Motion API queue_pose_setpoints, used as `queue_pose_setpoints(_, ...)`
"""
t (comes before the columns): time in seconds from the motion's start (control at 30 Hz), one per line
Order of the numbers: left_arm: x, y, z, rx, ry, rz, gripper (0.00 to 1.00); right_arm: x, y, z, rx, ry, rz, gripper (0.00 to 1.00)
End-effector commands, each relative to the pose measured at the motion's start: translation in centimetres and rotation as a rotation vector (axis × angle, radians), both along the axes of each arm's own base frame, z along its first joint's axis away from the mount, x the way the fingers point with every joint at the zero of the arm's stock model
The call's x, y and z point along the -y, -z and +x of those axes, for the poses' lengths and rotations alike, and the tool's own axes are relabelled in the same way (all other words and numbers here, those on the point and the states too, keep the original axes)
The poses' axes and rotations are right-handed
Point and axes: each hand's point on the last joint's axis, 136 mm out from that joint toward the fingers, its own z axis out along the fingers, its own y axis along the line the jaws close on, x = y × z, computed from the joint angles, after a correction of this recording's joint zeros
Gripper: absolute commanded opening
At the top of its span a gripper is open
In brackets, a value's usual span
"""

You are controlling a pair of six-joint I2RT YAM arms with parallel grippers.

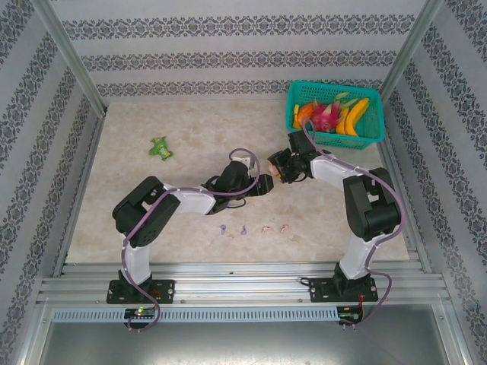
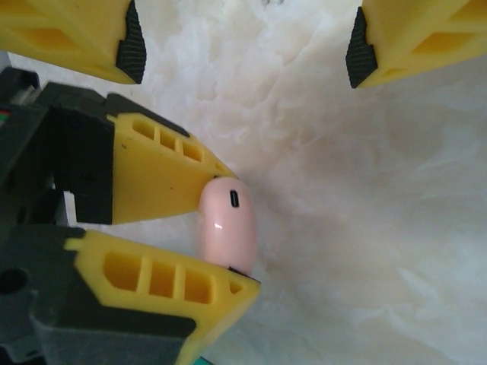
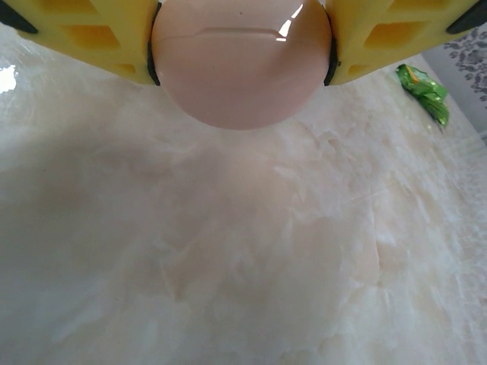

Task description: Insert the wireless bluetooth earbuds into the charging case

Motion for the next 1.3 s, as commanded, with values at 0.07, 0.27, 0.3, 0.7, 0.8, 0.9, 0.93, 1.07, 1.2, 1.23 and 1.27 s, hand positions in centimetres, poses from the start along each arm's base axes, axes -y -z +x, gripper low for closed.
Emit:
queue_pose_setpoints(0.07,1.6,-2.4,1.9,0.103,-0.044,-0.09,0.66,0.2,-1.6,-0.2,0.015,0.029,0.061,0.42)
queue_pose_setpoints(0.27,1.7,-2.0,2.9,0.109,-0.089,-0.122,0.62,0.0,-1.9,-0.5,0.014,0.034,0.09,0.42)
queue_pose_setpoints(0.3,1.7,-1.9,3.0,0.111,-0.095,-0.126,0.61,-0.1,-2.0,-0.6,0.013,0.034,0.092,0.42)
queue_pose_setpoints(0.7,2.6,-1.4,4.4,0.106,-0.128,-0.178,0.54,-0.5,-1.9,-1.4,0.009,0.039,0.124,0.42)
queue_pose_setpoints(0.8,2.7,-1.3,4.4,0.104,-0.128,-0.186,0.53,-0.9,-1.9,-1.4,0.009,0.038,0.135,0.42)
queue_pose_setpoints(0.9,2.7,-1.3,4.5,0.107,-0.131,-0.187,0.51,-1.3,-1.8,-1.4,0.008,0.033,0.14,0.42)
queue_pose_setpoints(0.93,2.7,-1.3,4.5,0.106,-0.131,-0.188,0.51,-1.4,-1.8,-1.4,0.007,0.033,0.142,0.42)
queue_pose_setpoints(1.07,2.8,-1.5,4.5,0.111,-0.129,-0.191,0.48,-1.9,-1.7,-1.5,0.003,0.031,0.15,0.42)
queue_pose_setpoints(1.2,2.8,-1.5,4.6,0.114,-0.131,-0.192,0.44,-2.2,-1.6,-1.5,0.0,0.03,0.158,0.42)
queue_pose_setpoints(1.23,2.7,-1.4,4.6,0.112,-0.134,-0.19,0.43,-2.2,-1.5,-1.5,-0.002,0.031,0.159,0.42)
queue_pose_setpoints(1.27,2.7,-1.4,4.6,0.113,-0.135,-0.192,0.41,-2.3,-1.5,-1.6,-0.003,0.031,0.161,0.42)
